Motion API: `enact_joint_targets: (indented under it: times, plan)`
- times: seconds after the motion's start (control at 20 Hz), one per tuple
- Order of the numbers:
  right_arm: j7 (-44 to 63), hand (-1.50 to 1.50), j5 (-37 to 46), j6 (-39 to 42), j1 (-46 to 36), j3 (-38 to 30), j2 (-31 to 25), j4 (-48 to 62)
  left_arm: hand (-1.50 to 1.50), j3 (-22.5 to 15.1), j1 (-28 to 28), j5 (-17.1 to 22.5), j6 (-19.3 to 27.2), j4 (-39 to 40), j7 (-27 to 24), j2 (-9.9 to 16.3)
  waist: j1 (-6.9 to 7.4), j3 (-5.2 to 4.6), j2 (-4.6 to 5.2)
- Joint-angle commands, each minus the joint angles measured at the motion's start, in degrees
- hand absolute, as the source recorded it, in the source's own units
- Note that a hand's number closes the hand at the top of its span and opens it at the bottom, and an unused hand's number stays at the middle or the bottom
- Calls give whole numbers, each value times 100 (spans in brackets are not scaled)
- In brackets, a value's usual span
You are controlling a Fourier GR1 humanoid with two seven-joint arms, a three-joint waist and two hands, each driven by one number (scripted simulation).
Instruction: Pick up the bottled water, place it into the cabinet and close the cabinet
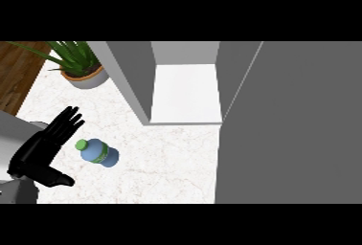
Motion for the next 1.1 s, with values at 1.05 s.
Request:
enact_joint_targets:
  times: [1.05]
  plan:
    - [-523,-150,-47,367,341,-41,-162,228,-150,-390,-1516,-1426,118,4527,-2807,6,-44,-5,14]
